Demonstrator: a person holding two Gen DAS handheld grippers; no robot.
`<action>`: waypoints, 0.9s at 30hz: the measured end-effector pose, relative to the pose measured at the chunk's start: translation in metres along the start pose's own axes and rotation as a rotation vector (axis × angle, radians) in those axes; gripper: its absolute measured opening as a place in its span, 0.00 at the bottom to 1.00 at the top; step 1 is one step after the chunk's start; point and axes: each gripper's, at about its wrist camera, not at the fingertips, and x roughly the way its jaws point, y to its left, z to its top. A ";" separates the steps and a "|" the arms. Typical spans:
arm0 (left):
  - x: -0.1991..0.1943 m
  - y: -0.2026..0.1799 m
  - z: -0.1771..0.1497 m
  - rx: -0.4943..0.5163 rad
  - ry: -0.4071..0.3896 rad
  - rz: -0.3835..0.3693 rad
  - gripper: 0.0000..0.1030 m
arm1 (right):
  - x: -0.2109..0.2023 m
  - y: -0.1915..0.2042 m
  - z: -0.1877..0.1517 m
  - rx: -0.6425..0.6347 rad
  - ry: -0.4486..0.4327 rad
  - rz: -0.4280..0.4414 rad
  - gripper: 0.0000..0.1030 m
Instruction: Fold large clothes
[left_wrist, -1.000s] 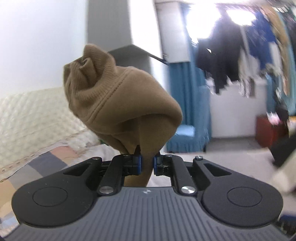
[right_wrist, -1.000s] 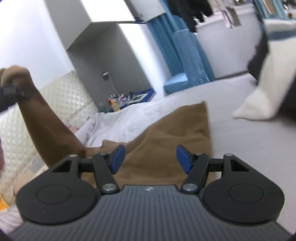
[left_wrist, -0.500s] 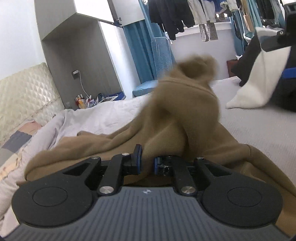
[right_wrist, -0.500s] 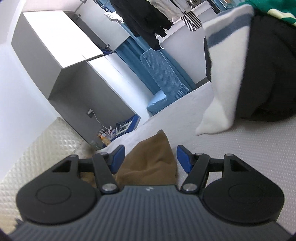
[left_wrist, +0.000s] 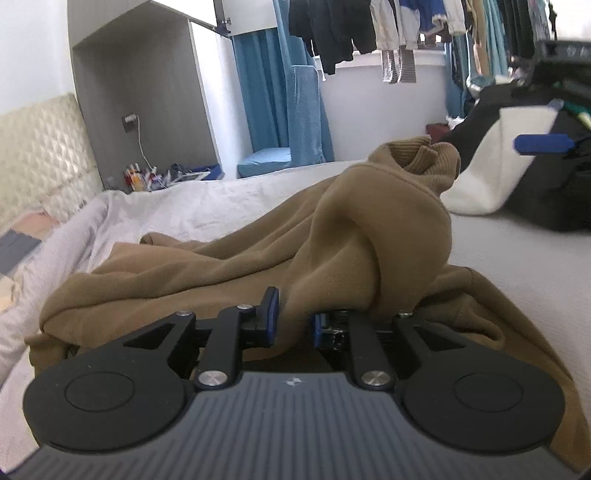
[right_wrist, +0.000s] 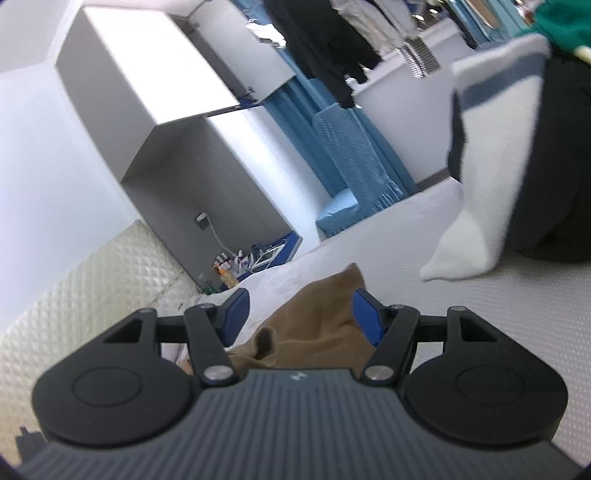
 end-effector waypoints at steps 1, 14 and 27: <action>-0.006 0.005 -0.001 -0.010 -0.002 -0.009 0.33 | 0.000 0.005 0.000 -0.018 0.000 0.002 0.63; -0.043 0.081 -0.026 -0.208 -0.201 -0.236 0.70 | 0.007 0.080 -0.029 -0.217 0.053 0.077 0.63; 0.025 0.193 -0.026 -0.433 -0.073 -0.153 0.64 | 0.061 0.094 -0.104 -0.436 0.253 -0.129 0.44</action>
